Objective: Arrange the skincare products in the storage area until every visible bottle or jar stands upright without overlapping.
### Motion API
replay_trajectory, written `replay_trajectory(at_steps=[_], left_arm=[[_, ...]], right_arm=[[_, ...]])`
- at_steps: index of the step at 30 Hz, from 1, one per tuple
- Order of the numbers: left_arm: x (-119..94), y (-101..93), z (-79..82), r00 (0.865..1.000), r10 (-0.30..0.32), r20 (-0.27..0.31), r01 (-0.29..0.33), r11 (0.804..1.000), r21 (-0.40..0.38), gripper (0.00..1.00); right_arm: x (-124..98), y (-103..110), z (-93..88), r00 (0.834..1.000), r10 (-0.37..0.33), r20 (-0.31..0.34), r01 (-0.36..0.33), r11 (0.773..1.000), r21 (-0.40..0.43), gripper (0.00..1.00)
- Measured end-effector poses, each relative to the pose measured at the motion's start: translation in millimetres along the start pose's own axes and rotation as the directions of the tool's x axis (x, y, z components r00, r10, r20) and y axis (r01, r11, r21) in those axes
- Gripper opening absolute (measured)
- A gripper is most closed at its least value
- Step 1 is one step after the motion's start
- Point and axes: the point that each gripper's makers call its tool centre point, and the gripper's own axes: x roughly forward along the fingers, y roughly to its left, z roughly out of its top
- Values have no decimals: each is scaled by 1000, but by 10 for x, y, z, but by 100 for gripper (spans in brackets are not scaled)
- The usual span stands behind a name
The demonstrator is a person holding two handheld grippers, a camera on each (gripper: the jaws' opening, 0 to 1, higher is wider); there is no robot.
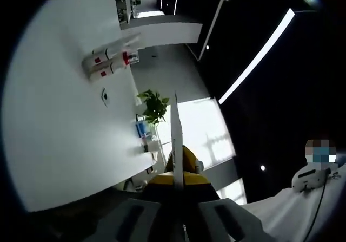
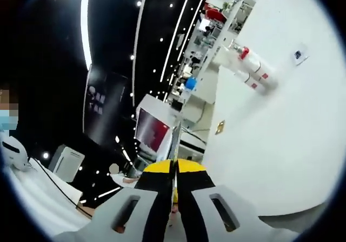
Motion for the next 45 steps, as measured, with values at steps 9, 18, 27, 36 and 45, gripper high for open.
replay_trajectory(at_steps=[9,18,27,36,45], left_arm=[[-160,-111,447,969,-69,239,77,997,-26,5],[-118,-245,396,962,-98,256,107,994,-23,2],[-105,-275,392,964,-86,253,88,996,3,1],[-26,-143,297,980,-5,197,-7,998,59,4],[-2,-50,173,996,3,94,-8,999,47,3]], right_arm=[[-20,34,5,1000,29,-4,-28,999,46,0],[0,36,-37,999,29,-26,-28,999,39,0],[-4,35,-32,999,39,-24,-38,997,72,0],[-29,-1,21,1000,25,2,-25,997,78,0],[-4,-10,-22,1000,15,-17,-14,997,74,0]])
